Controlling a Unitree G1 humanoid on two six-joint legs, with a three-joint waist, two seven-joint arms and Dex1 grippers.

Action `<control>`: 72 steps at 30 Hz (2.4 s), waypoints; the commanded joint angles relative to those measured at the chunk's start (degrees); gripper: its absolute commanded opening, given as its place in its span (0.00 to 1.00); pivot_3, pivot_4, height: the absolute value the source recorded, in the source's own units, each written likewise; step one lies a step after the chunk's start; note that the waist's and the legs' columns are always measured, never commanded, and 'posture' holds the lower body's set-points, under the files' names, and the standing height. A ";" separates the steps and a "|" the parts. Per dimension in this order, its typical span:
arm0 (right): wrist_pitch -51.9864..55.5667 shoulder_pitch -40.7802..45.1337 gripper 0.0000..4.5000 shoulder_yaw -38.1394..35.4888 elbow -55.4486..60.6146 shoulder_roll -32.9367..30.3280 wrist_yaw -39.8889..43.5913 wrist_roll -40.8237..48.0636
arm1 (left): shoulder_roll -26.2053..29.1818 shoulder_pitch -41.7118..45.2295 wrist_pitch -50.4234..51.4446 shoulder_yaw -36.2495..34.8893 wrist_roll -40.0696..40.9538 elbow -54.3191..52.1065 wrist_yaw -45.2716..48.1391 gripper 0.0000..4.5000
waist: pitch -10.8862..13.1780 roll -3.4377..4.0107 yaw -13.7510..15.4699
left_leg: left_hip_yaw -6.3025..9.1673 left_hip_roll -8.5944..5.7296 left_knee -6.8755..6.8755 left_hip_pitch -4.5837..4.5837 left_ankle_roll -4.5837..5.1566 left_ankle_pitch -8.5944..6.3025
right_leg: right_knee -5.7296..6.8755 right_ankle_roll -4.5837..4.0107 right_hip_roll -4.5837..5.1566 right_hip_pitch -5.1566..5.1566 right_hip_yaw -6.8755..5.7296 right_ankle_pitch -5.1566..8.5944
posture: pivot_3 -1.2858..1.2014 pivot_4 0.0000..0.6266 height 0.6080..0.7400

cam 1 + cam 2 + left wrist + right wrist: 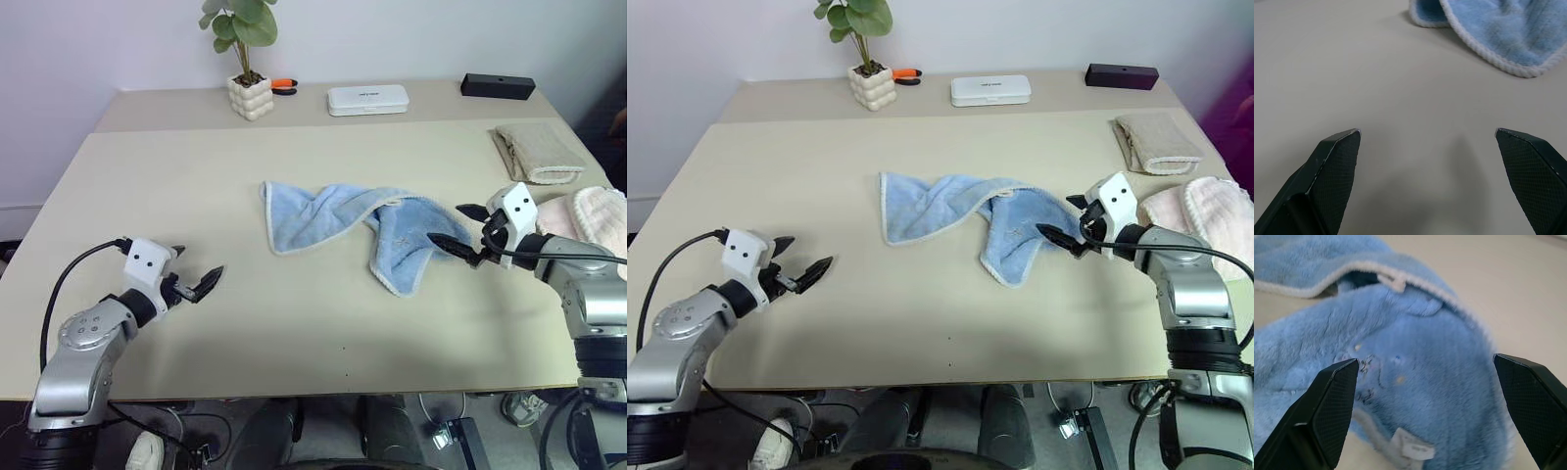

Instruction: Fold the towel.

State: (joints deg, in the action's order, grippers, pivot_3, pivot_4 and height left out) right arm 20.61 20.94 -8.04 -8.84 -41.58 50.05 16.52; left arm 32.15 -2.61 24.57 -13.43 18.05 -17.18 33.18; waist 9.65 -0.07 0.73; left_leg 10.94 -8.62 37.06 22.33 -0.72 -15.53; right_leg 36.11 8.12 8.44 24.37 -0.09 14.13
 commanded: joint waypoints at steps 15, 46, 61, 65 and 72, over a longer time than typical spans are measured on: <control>-2.07 3.91 0.99 0.51 1.44 3.21 -5.12 -0.68 | 0.22 1.79 -0.32 0.63 0.20 -2.41 -1.18 1.00 | 0.00 0.00 0.05 | 0.01 0.05 0.01 0.00 -0.01 0.01 | 0.01 -0.03 -0.10 0.02 0.02 -0.02 | 0.52 0.24 1.00; 4.61 0.50 1.00 -1.17 17.22 7.85 -13.99 3.15 | -1.71 39.04 -21.91 29.69 -18.42 42.20 21.97 0.71 | 0.02 0.03 0.12 | -0.01 0.41 0.04 0.00 -0.44 0.26 | -0.04 -0.17 -0.58 0.06 0.14 -0.35 | 0.52 0.24 1.00; 5.54 2.34 1.00 0.32 10.36 0.88 -13.03 -2.09 | 0.17 37.53 -21.01 19.83 -12.59 35.85 18.71 0.01 | 0.02 0.02 -0.43 | -0.01 0.51 0.05 0.00 -0.52 0.32 | -0.01 -0.25 -0.70 0.10 0.17 -0.50 | 0.52 0.24 1.00; 5.12 3.96 1.00 2.54 5.06 -1.74 -10.30 -4.51 | 2.49 32.73 -16.96 17.45 -11.17 27.76 18.83 0.01 | 0.02 0.03 -0.76 | -0.02 0.51 0.05 0.00 -0.61 0.37 | -0.03 -0.25 -0.70 0.12 0.19 -0.49 | 0.52 0.24 1.00; 5.14 11.53 1.00 6.20 -11.26 -1.72 -7.84 -7.96 | 4.26 25.80 -11.73 15.09 -10.15 19.63 16.67 0.01 | 0.03 0.03 -1.43 | -0.11 0.53 0.03 -0.01 -0.54 0.33 | -0.02 -0.25 -0.72 0.14 0.30 -0.50 | 0.52 0.24 1.00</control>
State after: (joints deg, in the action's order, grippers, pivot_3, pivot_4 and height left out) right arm 26.29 30.44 -1.42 -19.34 -43.43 42.00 9.07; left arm 35.83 22.96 12.44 3.45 6.96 5.02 50.47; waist 9.68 -0.04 -0.70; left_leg 10.82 -8.09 37.09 22.32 -1.26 -15.21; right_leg 36.09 7.86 7.72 24.50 0.22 13.63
